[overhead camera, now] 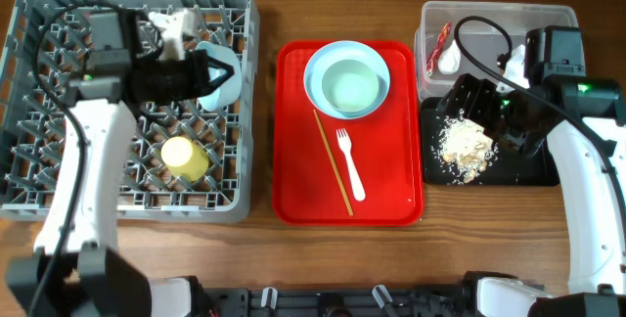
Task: Sort waste into correct bins and load items into the dishwasher rack
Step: 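Carry the blue bowl into the rack and release it upside down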
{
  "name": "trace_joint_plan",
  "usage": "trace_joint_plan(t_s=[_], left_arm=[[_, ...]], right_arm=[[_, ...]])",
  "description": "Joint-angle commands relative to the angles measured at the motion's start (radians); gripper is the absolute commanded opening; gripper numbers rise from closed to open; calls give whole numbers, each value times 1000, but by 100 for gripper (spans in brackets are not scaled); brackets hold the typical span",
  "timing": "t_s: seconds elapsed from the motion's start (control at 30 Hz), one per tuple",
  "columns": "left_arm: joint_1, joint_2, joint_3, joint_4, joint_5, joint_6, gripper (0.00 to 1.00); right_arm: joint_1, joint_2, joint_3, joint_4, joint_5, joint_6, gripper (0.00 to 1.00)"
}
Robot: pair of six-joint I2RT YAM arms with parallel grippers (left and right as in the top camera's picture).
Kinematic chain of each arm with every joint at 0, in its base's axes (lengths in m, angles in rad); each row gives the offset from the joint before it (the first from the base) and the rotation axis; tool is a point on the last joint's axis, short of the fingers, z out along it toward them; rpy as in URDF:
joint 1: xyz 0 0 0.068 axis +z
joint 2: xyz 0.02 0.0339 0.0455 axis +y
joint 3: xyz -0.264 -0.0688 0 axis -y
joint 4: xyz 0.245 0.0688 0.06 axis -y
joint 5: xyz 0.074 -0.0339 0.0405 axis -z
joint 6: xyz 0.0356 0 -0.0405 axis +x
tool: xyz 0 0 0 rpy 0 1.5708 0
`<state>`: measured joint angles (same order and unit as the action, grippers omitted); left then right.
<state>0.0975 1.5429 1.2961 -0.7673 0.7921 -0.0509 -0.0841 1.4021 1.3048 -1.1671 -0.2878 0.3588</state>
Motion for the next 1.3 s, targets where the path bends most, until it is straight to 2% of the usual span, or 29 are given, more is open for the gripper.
trace_joint_plan(t_s=[0.0,0.2,0.3,0.57,0.67,0.7,0.83,0.9,0.93,1.03,1.1,1.27], left_arm=[[84,94,8,37,303,73,4],[174,214,8,154,517,69,4],[202,269,8,192,577,69,4],[278,352,8,156,568,70,4],[315,352,8,109,484,70,6],[327,352,8,90,460,70,17],[363,352,8,11,340,72,24],[378,352,8,-13,303,74,33],[385,352,8,-20,293,74,39],[410,351,8,-48,290,74,66],[423,351,8,-61,283,74,69],[470,347,8,-91,271,73,84]], right_arm=[[0,-18,17,-2,-1,7,100],[0,-18,17,-2,0,7,100],[0,-18,17,-2,-1,7,100],[0,-18,17,-3,0,7,100],[0,-18,17,-3,3,7,100],[0,-18,17,-3,3,7,100],[0,-18,17,-1,3,7,100],[0,-18,17,-1,3,7,100],[0,-18,17,-1,3,7,100],[0,-18,17,-1,3,7,100],[0,-18,17,0,3,7,100],[0,-18,17,0,3,6,100]])
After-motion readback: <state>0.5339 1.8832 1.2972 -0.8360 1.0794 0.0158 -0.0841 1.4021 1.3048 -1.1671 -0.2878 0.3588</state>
